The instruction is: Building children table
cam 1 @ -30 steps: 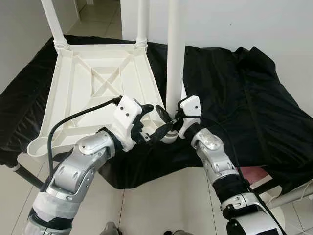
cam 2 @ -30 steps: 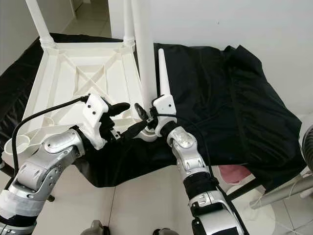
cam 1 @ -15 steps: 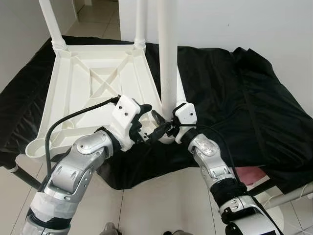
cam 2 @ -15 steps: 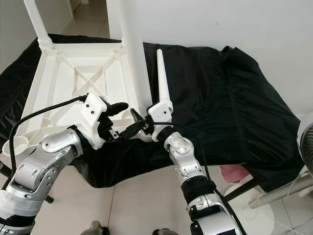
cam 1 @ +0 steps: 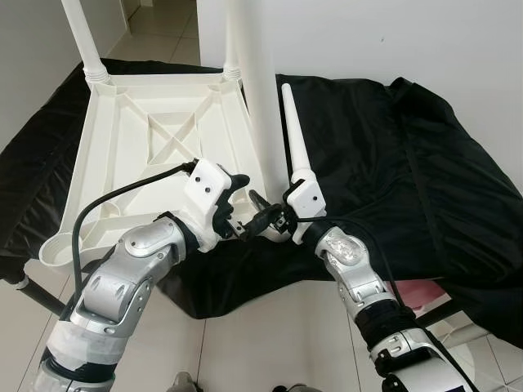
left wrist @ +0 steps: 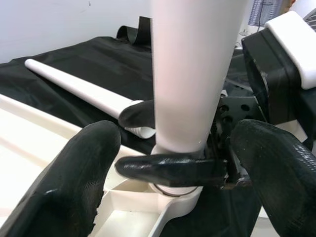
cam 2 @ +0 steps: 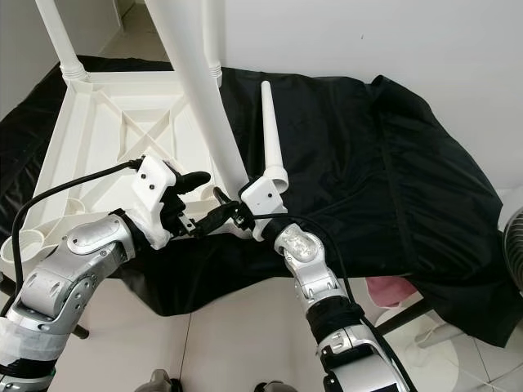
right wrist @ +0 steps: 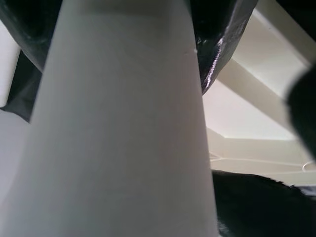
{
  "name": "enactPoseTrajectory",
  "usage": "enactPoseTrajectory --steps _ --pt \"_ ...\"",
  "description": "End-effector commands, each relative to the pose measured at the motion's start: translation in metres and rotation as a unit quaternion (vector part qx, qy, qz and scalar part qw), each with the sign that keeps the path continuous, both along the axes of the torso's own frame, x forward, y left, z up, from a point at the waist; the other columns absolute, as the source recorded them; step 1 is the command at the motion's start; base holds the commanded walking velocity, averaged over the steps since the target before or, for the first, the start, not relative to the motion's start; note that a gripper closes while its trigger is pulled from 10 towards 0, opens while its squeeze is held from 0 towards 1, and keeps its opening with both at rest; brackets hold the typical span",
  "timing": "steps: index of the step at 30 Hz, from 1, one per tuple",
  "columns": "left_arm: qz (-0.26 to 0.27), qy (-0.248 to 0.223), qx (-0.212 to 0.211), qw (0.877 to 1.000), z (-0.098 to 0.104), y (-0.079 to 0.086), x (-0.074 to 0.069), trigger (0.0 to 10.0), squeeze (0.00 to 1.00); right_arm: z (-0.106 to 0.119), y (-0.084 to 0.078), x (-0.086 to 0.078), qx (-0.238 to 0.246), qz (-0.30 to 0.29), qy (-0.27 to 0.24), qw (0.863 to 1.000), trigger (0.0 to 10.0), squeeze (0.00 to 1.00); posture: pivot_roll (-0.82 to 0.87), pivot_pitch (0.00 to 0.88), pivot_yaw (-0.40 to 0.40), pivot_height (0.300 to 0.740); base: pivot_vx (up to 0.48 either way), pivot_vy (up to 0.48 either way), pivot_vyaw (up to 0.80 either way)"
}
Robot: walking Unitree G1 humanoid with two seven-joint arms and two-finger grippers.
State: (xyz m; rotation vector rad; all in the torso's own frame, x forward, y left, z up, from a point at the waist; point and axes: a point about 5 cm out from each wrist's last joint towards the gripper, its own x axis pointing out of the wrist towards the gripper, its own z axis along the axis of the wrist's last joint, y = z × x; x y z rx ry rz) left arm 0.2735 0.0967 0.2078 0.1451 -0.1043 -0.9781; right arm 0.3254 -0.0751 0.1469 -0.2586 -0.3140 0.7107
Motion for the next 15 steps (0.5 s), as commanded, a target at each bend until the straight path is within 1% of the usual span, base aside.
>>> enactPoseTrajectory --steps 1,2,3,5,6,7,8,11,13,15 --pt "0.005 -0.006 0.005 1.000 0.002 0.001 -0.002 10.0 0.00 -0.036 -0.009 -0.006 -0.001 -0.016 0.091 0.996 10.0 0.00 0.07 0.093 -0.062 0.740 0.000 0.000 0.00" --pt "0.005 -0.007 0.006 1.000 0.002 0.002 -0.002 10.0 0.00 -0.037 -0.012 -0.002 0.011 -0.038 0.106 0.994 10.0 0.00 0.07 0.092 -0.062 0.740 0.000 0.000 0.00" --pt "0.005 -0.007 0.006 1.000 0.002 0.002 -0.002 10.0 0.00 -0.037 -0.012 -0.002 0.011 -0.038 0.106 0.994 10.0 0.00 0.07 0.092 -0.062 0.740 0.000 0.000 0.00" --pt "0.005 -0.008 0.010 1.000 0.002 0.002 -0.002 10.0 0.00 -0.035 -0.020 0.007 0.041 -0.091 0.125 0.987 10.0 0.00 0.07 0.089 -0.060 0.740 0.000 0.000 0.00" --pt "0.005 -0.009 0.011 1.000 0.002 0.002 -0.002 10.0 0.00 -0.034 -0.021 0.009 0.051 -0.106 0.129 0.985 10.0 0.00 0.07 0.088 -0.059 0.740 0.000 0.000 0.00" --pt "0.005 -0.009 0.011 1.000 0.002 0.002 -0.002 10.0 0.00 -0.034 -0.021 0.009 0.051 -0.106 0.129 0.985 10.0 0.00 0.07 0.088 -0.059 0.740 0.000 0.000 0.00" --pt "0.004 -0.009 0.013 1.000 0.002 0.002 -0.002 10.0 0.00 -0.031 -0.022 0.011 0.071 -0.112 0.135 0.982 10.0 0.00 0.07 0.086 -0.060 0.740 0.000 0.000 0.00" --pt "0.004 -0.009 0.014 1.000 0.002 0.002 -0.002 10.0 0.00 -0.029 -0.022 0.012 0.084 -0.113 0.137 0.981 10.0 0.00 0.07 0.086 -0.060 0.740 0.000 0.000 0.00" --pt "0.004 -0.009 0.015 1.000 0.002 0.003 -0.002 10.0 0.00 -0.026 -0.022 0.014 0.112 -0.121 0.149 0.975 10.0 0.00 0.07 0.081 -0.062 0.740 0.000 0.000 0.00" --pt "0.004 -0.010 0.016 1.000 0.002 0.003 -0.002 10.0 0.00 -0.025 -0.023 0.015 0.120 -0.128 0.153 0.972 10.0 0.00 0.08 0.080 -0.063 0.740 0.000 0.000 0.00"
